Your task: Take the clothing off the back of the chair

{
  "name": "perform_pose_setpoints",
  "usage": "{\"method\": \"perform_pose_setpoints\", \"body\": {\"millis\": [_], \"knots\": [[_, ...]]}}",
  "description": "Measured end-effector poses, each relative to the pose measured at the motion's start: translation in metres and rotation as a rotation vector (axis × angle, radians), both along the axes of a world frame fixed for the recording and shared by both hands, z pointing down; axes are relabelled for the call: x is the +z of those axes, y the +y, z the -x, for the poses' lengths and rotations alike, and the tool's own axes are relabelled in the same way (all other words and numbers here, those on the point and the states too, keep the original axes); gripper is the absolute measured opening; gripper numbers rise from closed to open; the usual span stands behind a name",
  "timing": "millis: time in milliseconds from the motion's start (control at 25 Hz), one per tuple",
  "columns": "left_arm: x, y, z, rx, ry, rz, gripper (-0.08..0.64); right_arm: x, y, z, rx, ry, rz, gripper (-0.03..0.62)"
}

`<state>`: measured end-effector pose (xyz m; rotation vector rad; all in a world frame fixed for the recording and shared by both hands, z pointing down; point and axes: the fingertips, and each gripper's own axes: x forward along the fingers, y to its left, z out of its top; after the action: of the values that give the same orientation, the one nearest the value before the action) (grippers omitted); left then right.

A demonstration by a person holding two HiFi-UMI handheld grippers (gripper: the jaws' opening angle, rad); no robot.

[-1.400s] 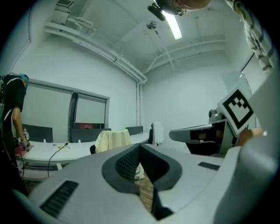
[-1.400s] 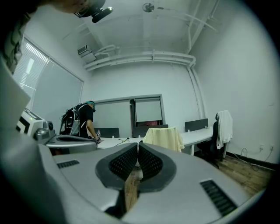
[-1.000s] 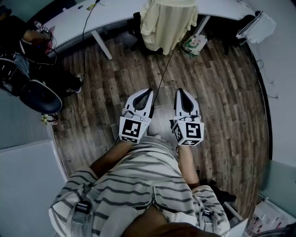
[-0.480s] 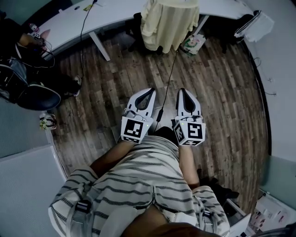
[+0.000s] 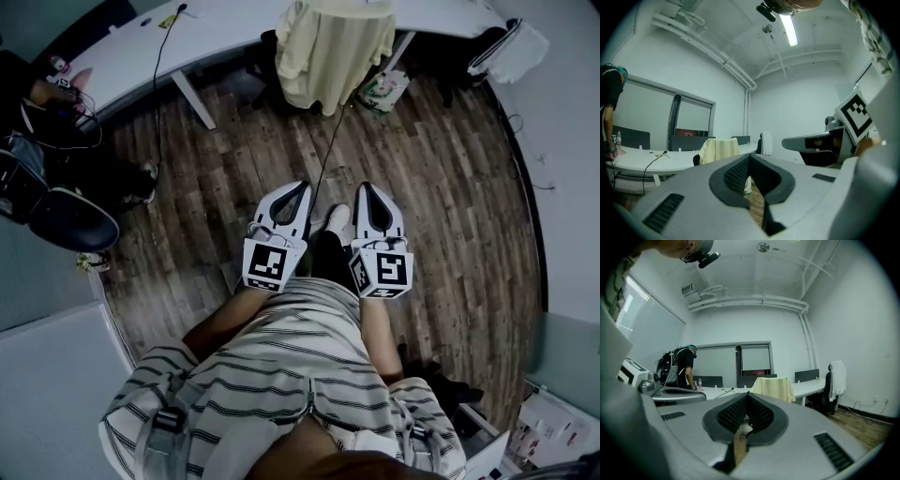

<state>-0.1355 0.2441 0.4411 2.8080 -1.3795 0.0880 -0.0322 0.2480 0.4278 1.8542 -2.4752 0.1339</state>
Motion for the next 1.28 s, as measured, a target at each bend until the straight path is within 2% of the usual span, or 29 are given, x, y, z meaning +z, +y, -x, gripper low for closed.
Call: {"method": "perform_pose_setpoints", "body": {"millis": [520,880,1280], "knots": [[0.008,-0.073,-0.023,-0.074,0.003,0.02,0.023,0.007,-0.076,-0.031,-0.052,-0.007,0.007,0.018],[0.007,-0.166,-0.072,-0.104,-0.016,0.032,0.023,0.005,-0.173,-0.078,-0.099,-0.033,0.006,0.018],[-0.005,-0.253,-0.112,-0.188,-0.029,0.058,0.023,-0.003,-0.268,-0.127,-0.16,-0.058,0.033,0.018]]}}
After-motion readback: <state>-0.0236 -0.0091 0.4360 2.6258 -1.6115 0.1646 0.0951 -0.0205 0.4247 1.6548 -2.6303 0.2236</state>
